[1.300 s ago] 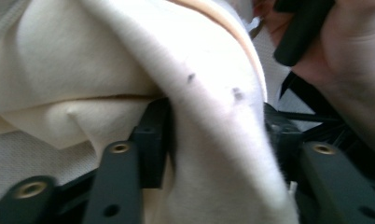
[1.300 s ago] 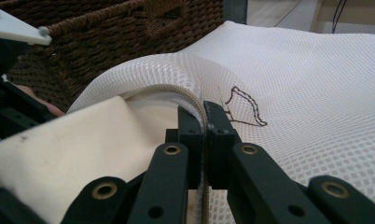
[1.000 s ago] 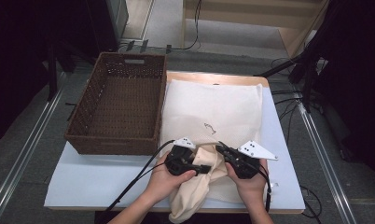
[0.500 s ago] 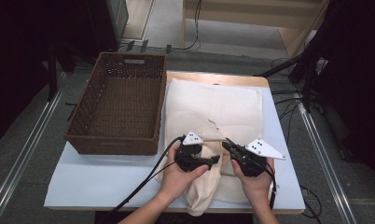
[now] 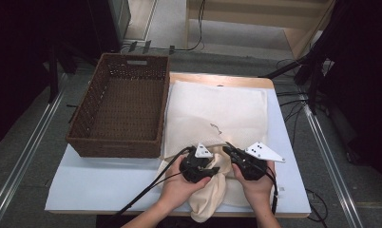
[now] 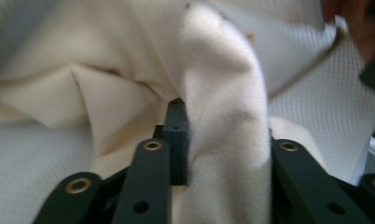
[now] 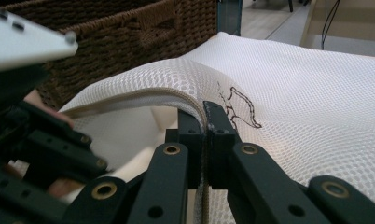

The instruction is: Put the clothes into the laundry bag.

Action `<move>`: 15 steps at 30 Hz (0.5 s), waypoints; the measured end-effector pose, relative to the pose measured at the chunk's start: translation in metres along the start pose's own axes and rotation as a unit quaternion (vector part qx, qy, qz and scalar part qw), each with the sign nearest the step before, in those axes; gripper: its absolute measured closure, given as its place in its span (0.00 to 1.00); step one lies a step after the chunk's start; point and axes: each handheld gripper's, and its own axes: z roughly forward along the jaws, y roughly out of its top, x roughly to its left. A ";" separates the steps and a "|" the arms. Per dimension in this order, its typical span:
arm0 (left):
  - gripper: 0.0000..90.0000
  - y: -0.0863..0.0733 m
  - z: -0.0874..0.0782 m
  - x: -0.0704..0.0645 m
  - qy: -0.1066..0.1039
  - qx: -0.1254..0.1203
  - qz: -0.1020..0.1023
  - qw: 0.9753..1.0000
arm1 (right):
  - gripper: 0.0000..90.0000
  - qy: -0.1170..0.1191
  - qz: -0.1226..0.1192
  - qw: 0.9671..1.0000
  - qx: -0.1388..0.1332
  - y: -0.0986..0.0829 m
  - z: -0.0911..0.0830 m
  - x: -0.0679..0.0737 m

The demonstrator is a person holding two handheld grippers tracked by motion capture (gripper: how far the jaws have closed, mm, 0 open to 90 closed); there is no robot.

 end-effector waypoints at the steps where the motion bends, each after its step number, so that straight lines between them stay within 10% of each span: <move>1: 0.81 0.004 -0.002 0.000 0.011 -0.019 -0.006 1.000 | 0.98 0.001 0.001 1.000 -0.005 0.001 -0.001 0.001; 6: 0.80 0.008 0.012 0.007 0.058 -0.076 -0.055 0.994 | 0.98 -0.007 -0.015 1.000 -0.020 0.005 -0.007 0.004; 9: 0.72 0.003 0.025 0.008 0.032 -0.052 -0.051 0.997 | 0.98 -0.018 -0.016 1.000 -0.007 0.000 -0.004 0.000; 15: 0.37 0.000 -0.004 -0.010 0.018 -0.065 -0.028 0.997 | 0.98 -0.029 0.005 1.000 -0.002 -0.005 -0.002 -0.013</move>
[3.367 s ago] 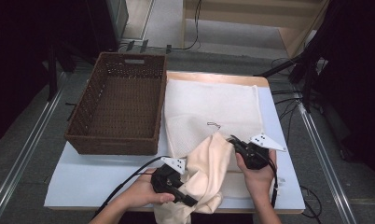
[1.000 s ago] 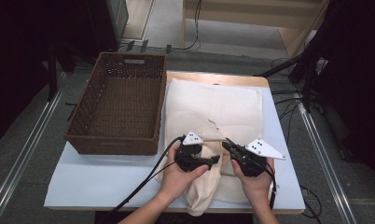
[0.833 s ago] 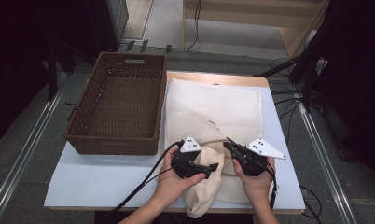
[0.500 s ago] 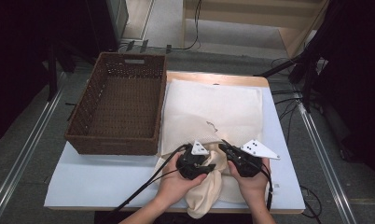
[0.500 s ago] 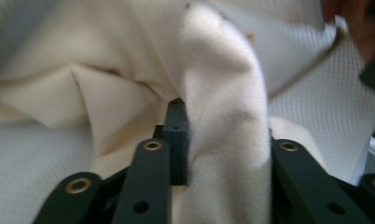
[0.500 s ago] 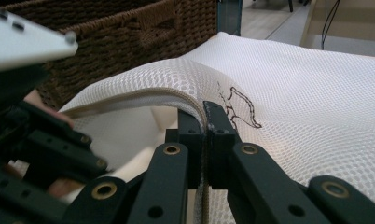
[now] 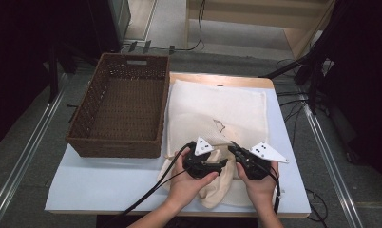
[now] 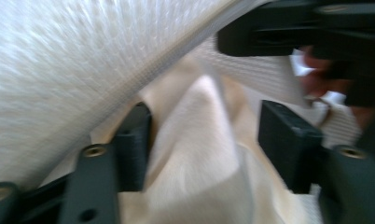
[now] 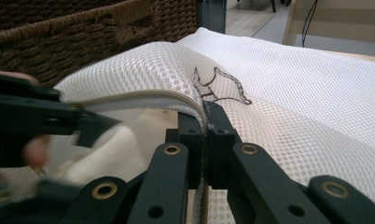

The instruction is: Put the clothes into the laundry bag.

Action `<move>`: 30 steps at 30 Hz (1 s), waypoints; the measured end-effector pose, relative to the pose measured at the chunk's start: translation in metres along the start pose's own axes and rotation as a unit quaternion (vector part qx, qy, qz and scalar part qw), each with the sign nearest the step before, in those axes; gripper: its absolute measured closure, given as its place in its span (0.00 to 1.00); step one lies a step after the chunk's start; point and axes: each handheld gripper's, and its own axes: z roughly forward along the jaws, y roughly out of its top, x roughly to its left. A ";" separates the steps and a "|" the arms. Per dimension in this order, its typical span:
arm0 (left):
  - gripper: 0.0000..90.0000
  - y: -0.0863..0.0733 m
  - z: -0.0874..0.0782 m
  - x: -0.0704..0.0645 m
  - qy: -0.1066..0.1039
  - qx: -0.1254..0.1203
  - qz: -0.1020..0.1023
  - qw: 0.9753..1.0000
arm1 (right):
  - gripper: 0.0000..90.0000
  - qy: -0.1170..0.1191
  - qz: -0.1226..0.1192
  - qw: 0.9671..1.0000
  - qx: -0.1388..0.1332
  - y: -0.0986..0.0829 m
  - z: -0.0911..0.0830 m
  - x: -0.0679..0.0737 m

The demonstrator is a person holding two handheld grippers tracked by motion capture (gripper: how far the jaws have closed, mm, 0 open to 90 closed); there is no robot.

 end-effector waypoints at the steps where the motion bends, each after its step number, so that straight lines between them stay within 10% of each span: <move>1: 0.33 -0.003 0.000 -0.001 -0.006 0.013 -0.006 1.000 | 0.98 0.001 0.003 1.000 0.000 0.000 0.000 0.000; 5: 0.31 -0.023 0.015 -0.008 0.038 0.081 0.011 0.996 | 0.98 0.005 -0.003 1.000 0.004 0.000 -0.001 0.004; 8: 0.39 -0.023 0.018 -0.009 0.050 0.083 0.024 0.995 | 0.98 0.012 -0.006 1.000 0.005 0.000 -0.001 0.007; 12: 0.72 -0.019 0.019 -0.007 0.044 0.066 0.042 0.996 | 0.98 0.032 -0.009 0.999 0.004 0.002 -0.002 0.011; 18: 0.81 0.001 0.017 -0.002 0.061 0.008 0.012 0.998 | 0.98 0.043 -0.015 0.999 0.003 0.003 -0.003 0.012; 21: 0.80 0.000 0.019 0.001 0.088 -0.032 -0.012 0.996 | 0.98 0.037 -0.013 0.999 -0.006 0.005 -0.004 0.011; 25: 0.61 -0.007 0.040 0.012 0.057 0.034 -0.038 0.997 | 0.98 0.018 -0.011 1.000 0.004 0.000 -0.002 0.007; 30: 0.36 -0.013 0.014 -0.010 0.028 0.017 0.003 0.999 | 0.98 0.011 -0.004 1.000 0.001 -0.001 -0.003 0.002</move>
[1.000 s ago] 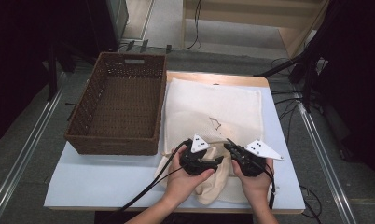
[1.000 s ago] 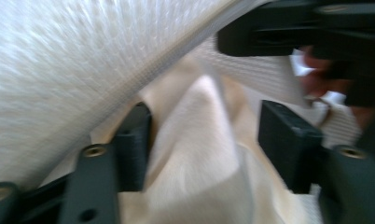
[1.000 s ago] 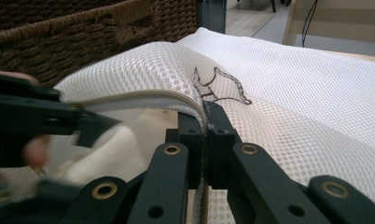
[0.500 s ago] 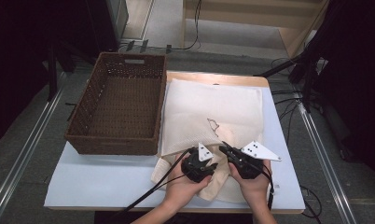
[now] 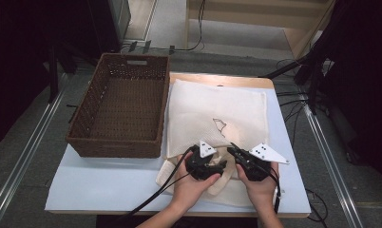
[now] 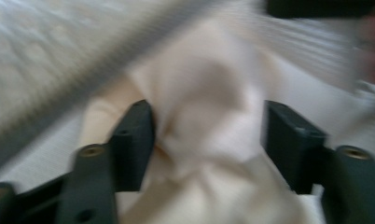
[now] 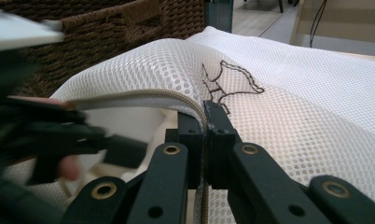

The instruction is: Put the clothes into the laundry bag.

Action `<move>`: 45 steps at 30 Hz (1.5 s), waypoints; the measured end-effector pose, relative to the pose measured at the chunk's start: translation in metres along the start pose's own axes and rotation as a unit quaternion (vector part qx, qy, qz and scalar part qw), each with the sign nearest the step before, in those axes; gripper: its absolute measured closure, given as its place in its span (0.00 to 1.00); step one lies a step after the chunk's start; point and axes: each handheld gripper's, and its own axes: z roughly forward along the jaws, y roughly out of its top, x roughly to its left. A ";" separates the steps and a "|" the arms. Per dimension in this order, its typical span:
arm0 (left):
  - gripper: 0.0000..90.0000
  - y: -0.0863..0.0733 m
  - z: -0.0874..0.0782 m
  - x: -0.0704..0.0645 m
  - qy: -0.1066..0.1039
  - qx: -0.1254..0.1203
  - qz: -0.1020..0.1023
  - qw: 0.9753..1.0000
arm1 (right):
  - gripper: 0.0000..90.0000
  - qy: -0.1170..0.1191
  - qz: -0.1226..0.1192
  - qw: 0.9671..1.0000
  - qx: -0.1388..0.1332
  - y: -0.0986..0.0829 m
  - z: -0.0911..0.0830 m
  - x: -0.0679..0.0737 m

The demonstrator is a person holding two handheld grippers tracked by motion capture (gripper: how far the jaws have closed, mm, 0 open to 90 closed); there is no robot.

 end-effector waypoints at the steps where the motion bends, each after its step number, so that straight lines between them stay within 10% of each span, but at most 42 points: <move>1: 0.33 -0.002 -0.005 -0.004 -0.015 0.002 0.011 1.000 | 0.98 -0.001 0.002 1.000 0.000 0.000 0.000 -0.001; 5: 0.27 -0.010 -0.020 -0.008 -0.039 0.018 0.021 0.999 | 0.97 -0.001 0.003 1.000 0.005 -0.002 0.003 -0.002; 10: 0.30 -0.019 -0.004 -0.007 0.006 0.092 0.030 0.995 | 0.97 0.001 -0.002 1.000 0.010 -0.005 0.007 -0.001; 17: 0.72 -0.007 0.008 -0.008 0.039 0.097 0.089 0.991 | 0.97 0.010 0.000 1.000 0.014 -0.005 0.006 0.001; 25: 0.93 0.010 0.022 0.019 0.085 0.044 0.024 0.995 | 0.98 0.019 -0.004 1.000 0.019 -0.007 0.007 0.006; 30: 0.93 0.013 0.026 0.036 0.195 0.025 0.005 0.980 | 0.98 0.011 -0.004 1.000 0.016 -0.009 0.006 0.002; 39: 0.57 0.003 -0.010 0.017 0.088 0.004 0.002 0.996 | 0.98 0.007 0.007 1.000 0.018 -0.010 0.009 -0.001; 42: 0.51 -0.004 -0.016 0.006 0.078 0.026 0.032 0.996 | 0.98 0.008 0.010 1.000 0.018 -0.010 0.008 0.000; 45: 0.53 -0.009 -0.005 0.005 0.111 0.066 0.056 0.990 | 0.98 0.012 0.013 1.000 0.017 -0.009 0.008 0.000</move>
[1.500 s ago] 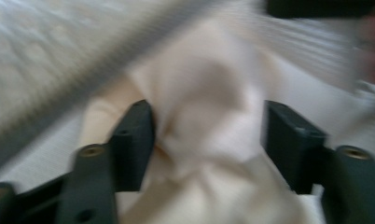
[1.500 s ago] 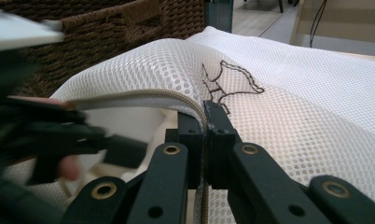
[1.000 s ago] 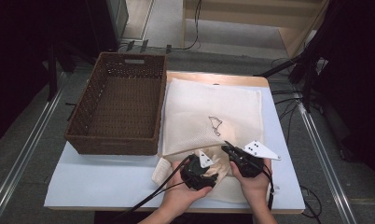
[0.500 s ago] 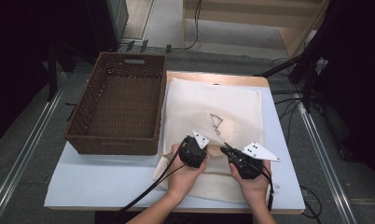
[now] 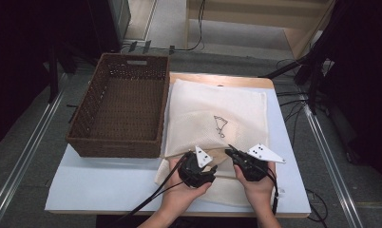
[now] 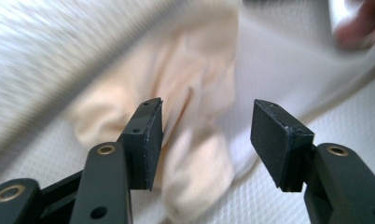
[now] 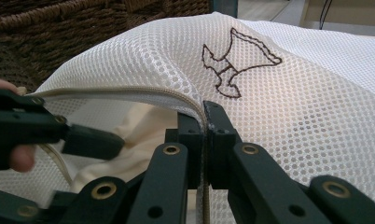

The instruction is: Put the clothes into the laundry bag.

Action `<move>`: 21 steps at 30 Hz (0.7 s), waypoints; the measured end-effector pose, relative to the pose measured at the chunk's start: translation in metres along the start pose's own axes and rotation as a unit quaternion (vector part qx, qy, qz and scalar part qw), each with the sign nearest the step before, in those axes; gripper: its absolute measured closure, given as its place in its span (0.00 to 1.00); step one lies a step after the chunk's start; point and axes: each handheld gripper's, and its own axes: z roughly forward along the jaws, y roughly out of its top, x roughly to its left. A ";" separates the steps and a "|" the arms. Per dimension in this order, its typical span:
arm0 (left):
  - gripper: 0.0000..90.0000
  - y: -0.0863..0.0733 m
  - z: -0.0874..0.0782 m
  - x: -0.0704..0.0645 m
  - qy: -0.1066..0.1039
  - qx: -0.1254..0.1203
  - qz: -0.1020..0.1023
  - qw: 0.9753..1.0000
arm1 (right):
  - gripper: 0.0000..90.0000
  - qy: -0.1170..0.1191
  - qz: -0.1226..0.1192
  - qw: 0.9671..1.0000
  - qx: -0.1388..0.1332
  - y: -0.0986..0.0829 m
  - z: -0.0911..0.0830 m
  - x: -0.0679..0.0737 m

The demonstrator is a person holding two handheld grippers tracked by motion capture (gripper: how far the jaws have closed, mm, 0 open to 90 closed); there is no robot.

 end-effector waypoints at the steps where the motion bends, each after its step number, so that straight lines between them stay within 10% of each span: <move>1: 0.57 -0.001 0.006 0.003 -0.003 0.014 -0.007 1.000 | 0.98 0.000 -0.001 1.000 0.000 0.000 0.000 0.000; 8: 0.81 0.019 0.027 0.007 0.052 0.021 0.014 0.998 | 0.98 0.007 -0.005 1.000 0.001 0.001 -0.001 0.004; 13: 0.92 0.026 0.047 0.024 0.122 -0.022 -0.029 0.992 | 0.98 0.007 -0.011 1.000 0.013 -0.001 0.001 0.005; 17: 0.91 0.027 0.047 0.030 0.095 -0.032 -0.077 0.992 | 0.98 0.002 -0.024 0.999 0.030 -0.005 0.005 0.007; 21: 0.75 0.012 0.022 0.027 0.012 -0.031 -0.037 0.999 | 0.98 0.003 -0.022 0.999 0.036 -0.008 0.005 0.004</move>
